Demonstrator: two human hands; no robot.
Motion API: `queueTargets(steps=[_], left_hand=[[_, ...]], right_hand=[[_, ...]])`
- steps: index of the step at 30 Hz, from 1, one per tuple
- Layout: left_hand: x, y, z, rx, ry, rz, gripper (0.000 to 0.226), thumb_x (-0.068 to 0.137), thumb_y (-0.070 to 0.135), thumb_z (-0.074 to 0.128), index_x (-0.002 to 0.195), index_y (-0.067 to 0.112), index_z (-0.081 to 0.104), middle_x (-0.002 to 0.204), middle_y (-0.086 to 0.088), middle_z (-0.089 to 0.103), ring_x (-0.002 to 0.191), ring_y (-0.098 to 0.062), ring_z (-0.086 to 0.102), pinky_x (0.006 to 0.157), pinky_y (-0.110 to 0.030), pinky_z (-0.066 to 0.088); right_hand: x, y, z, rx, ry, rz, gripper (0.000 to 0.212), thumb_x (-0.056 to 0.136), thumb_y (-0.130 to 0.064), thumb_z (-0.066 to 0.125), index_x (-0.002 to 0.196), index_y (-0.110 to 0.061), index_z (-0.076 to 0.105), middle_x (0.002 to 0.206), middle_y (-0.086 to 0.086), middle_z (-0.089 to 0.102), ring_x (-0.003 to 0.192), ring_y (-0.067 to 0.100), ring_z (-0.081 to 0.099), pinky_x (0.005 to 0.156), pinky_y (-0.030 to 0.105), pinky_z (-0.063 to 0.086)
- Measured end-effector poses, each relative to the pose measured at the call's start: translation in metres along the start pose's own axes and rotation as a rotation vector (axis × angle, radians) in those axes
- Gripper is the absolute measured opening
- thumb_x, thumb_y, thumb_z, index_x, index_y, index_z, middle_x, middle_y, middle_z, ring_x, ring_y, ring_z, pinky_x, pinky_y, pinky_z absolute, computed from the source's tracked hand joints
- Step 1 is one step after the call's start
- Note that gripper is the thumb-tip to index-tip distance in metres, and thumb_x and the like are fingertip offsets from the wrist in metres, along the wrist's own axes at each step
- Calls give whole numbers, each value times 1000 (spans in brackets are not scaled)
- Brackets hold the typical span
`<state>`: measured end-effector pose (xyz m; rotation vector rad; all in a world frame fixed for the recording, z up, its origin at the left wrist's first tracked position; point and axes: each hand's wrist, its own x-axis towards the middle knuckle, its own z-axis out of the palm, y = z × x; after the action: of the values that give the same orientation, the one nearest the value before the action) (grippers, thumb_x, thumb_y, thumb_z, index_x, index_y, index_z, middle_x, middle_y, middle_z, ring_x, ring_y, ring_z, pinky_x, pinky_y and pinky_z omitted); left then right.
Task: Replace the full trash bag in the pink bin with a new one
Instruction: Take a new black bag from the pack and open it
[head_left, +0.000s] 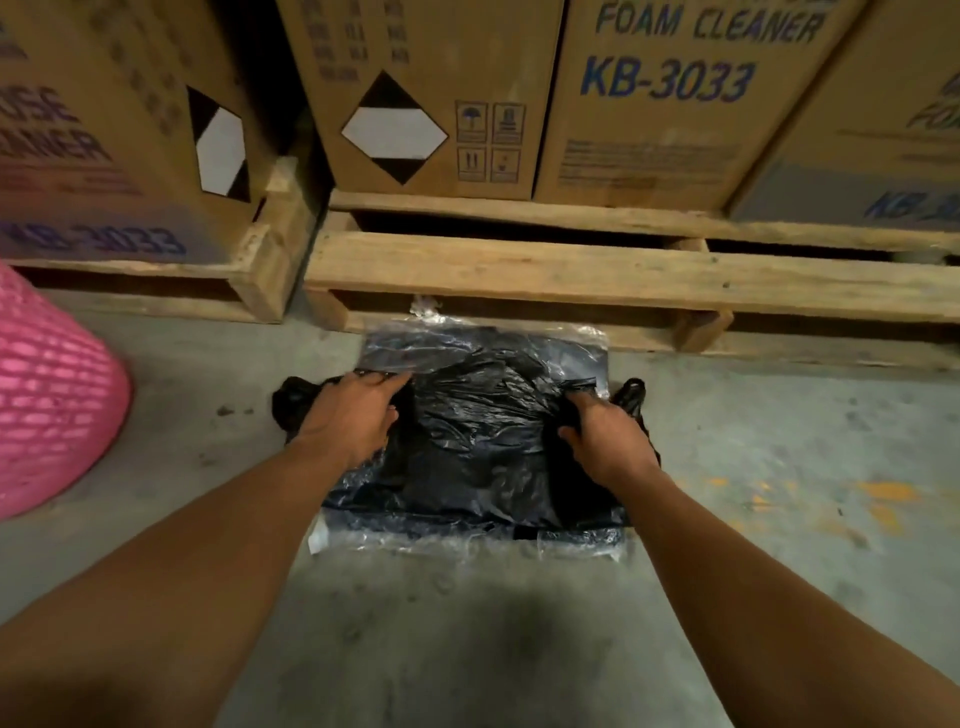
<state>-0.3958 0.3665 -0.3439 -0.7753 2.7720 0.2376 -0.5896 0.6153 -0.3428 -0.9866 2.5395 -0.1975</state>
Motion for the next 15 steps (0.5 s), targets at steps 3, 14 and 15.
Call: queueTargets(steps=[3, 14, 15], left_hand=[[-2, 1, 4, 63, 122, -19, 46, 96, 34, 59, 141, 30, 52, 130, -2, 66, 118, -27, 55, 94, -40, 44], [-17, 10, -49, -212, 277, -57, 22, 94, 20, 63, 115, 18, 68, 116, -6, 67, 108, -28, 59, 90, -40, 48], [-18, 12, -54, -220, 260, -68, 21, 95, 19, 62, 116, 18, 67, 116, -7, 66, 108, -29, 60, 89, -39, 49]], right_hand=[[0, 2, 8, -41, 84, -22, 19, 99, -24, 60, 112, -11, 67, 115, 11, 67, 97, 37, 67, 81, 47, 56], [-13, -8, -38, -29, 215, -73, 13, 102, -25, 53, 104, -16, 62, 96, 12, 74, 89, 39, 69, 74, 42, 49], [-15, -9, -41, -20, 201, -71, 13, 103, -25, 52, 107, -17, 60, 95, 13, 74, 88, 39, 68, 73, 42, 51]])
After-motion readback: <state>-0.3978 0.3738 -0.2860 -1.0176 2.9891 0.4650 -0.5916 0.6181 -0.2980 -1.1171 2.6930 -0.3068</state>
